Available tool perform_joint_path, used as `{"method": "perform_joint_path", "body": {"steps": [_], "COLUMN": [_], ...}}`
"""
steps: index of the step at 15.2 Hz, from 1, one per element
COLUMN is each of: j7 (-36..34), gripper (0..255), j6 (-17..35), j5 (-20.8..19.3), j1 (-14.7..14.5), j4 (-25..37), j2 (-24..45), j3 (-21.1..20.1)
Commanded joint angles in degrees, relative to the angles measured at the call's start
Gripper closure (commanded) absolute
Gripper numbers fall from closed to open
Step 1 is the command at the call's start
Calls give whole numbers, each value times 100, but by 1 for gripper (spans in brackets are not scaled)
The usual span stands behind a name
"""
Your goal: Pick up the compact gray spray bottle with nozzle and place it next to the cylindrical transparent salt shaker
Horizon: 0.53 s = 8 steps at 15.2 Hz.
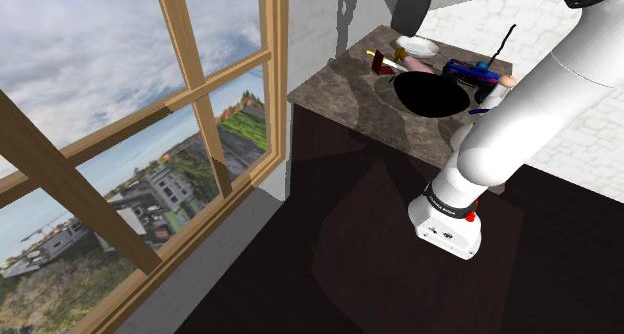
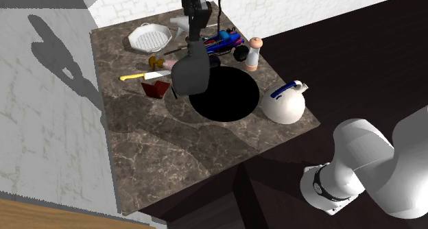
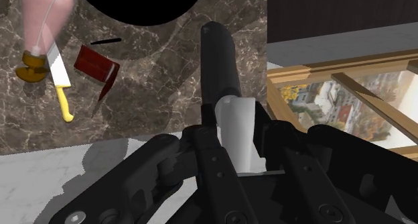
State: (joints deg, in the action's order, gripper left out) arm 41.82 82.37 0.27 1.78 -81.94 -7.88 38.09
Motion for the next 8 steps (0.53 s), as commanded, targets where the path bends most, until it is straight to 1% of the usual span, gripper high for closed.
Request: {"method": "perform_joint_path", "body": {"steps": [1, 8], "j7": [192, 1024], "gripper": [255, 255], "j6": [1, -136], "j5": [-84, -279], "j1": [84, 412], "j4": [-127, -247], "j2": [-148, -464], "j3": [92, 577]}}
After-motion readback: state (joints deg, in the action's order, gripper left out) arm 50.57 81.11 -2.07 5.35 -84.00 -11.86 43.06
